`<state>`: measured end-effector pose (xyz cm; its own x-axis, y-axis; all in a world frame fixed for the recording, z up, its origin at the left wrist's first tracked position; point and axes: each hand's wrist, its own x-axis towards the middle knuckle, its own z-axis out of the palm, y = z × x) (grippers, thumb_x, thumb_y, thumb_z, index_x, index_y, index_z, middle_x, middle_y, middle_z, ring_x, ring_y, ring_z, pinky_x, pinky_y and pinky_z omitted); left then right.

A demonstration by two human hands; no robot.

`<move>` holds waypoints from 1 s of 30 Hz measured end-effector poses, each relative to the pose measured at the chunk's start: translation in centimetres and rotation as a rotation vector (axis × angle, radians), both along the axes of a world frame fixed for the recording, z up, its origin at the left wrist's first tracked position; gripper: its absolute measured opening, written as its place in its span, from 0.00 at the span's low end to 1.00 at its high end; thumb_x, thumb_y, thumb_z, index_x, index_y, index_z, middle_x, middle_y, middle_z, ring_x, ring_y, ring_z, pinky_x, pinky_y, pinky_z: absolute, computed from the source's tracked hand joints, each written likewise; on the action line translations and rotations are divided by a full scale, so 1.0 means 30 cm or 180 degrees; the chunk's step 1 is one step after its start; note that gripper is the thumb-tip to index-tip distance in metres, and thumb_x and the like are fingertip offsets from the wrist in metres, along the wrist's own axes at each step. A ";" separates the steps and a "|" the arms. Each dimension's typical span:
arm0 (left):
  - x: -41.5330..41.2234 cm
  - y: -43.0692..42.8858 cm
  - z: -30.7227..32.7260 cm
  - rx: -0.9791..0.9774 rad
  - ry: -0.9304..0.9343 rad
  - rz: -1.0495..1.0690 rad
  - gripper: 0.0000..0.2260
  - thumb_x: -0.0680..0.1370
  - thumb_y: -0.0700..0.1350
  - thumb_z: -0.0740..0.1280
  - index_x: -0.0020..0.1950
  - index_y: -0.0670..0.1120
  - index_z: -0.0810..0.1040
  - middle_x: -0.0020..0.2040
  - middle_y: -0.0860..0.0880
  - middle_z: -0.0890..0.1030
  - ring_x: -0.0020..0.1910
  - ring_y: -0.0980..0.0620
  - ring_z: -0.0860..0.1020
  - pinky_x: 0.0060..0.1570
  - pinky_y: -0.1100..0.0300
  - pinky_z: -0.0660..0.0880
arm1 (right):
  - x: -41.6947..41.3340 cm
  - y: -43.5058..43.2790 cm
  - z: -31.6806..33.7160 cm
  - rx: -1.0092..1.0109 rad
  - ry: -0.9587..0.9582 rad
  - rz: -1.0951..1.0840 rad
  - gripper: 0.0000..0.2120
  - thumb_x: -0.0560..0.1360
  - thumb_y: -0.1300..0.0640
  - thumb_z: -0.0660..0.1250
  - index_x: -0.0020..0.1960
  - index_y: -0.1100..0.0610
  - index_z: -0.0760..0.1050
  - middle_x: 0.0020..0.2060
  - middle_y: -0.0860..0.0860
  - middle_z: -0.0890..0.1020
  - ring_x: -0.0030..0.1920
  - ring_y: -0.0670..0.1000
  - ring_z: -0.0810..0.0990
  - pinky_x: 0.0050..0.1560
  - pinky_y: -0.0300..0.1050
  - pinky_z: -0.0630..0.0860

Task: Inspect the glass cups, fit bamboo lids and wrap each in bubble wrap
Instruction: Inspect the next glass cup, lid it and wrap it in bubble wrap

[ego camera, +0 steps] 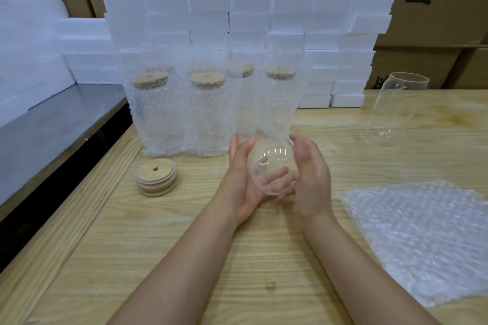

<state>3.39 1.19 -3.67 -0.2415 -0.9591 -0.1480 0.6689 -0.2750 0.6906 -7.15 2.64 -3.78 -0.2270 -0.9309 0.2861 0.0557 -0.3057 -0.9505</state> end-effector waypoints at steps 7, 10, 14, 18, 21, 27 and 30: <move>0.004 -0.006 -0.009 -0.0203 0.0002 0.0038 0.43 0.67 0.59 0.66 0.77 0.63 0.47 0.57 0.43 0.75 0.41 0.40 0.84 0.35 0.51 0.80 | 0.023 0.018 0.000 -0.0102 0.0857 0.0091 0.37 0.62 0.33 0.67 0.67 0.48 0.71 0.40 0.57 0.82 0.28 0.50 0.74 0.32 0.41 0.72; 0.009 -0.007 -0.006 -0.0139 0.0020 -0.0014 0.42 0.67 0.58 0.67 0.77 0.63 0.49 0.67 0.40 0.70 0.46 0.38 0.84 0.39 0.49 0.81 | 0.029 0.019 0.007 -0.0038 0.0708 0.0138 0.31 0.63 0.33 0.66 0.63 0.45 0.72 0.38 0.56 0.80 0.31 0.55 0.77 0.32 0.45 0.76; 0.021 -0.011 -0.014 -0.0010 0.0123 -0.0189 0.42 0.69 0.58 0.66 0.79 0.54 0.51 0.71 0.35 0.68 0.65 0.35 0.73 0.54 0.43 0.75 | 0.031 0.021 0.008 -0.0046 0.0600 0.0174 0.32 0.67 0.33 0.58 0.65 0.49 0.73 0.55 0.47 0.80 0.57 0.51 0.79 0.62 0.56 0.74; 0.025 -0.018 -0.015 0.0033 0.0154 -0.0169 0.40 0.71 0.59 0.64 0.79 0.53 0.52 0.72 0.35 0.67 0.67 0.35 0.72 0.57 0.44 0.75 | 0.035 0.028 0.008 -0.0015 0.0550 0.0275 0.34 0.67 0.32 0.54 0.66 0.50 0.71 0.50 0.53 0.74 0.57 0.58 0.77 0.63 0.60 0.71; 0.021 -0.012 -0.011 -0.0002 0.0088 -0.0175 0.40 0.71 0.60 0.63 0.79 0.53 0.50 0.71 0.34 0.67 0.60 0.37 0.77 0.47 0.46 0.79 | 0.039 0.029 0.020 0.0050 0.0523 0.0217 0.33 0.65 0.31 0.54 0.63 0.47 0.72 0.51 0.48 0.76 0.52 0.52 0.74 0.56 0.55 0.72; 0.013 -0.006 -0.005 -0.0140 0.0050 -0.0068 0.44 0.69 0.59 0.65 0.79 0.55 0.46 0.69 0.33 0.70 0.44 0.41 0.83 0.35 0.52 0.81 | 0.040 0.015 0.024 0.0217 0.0532 0.0165 0.30 0.64 0.34 0.72 0.62 0.43 0.71 0.57 0.36 0.76 0.58 0.48 0.78 0.58 0.49 0.75; 0.011 -0.012 -0.009 -0.0180 0.0088 0.0072 0.46 0.67 0.58 0.66 0.78 0.59 0.42 0.74 0.39 0.63 0.48 0.42 0.83 0.39 0.53 0.81 | 0.036 0.008 0.020 0.0167 0.0625 0.0235 0.36 0.60 0.38 0.75 0.65 0.46 0.70 0.61 0.39 0.73 0.63 0.36 0.71 0.67 0.44 0.69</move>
<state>3.73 0.83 -3.95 -0.2227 -0.9710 -0.0872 0.6935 -0.2207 0.6858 -6.07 2.89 -3.20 -0.1023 -0.9577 0.2689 -0.1116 -0.2576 -0.9598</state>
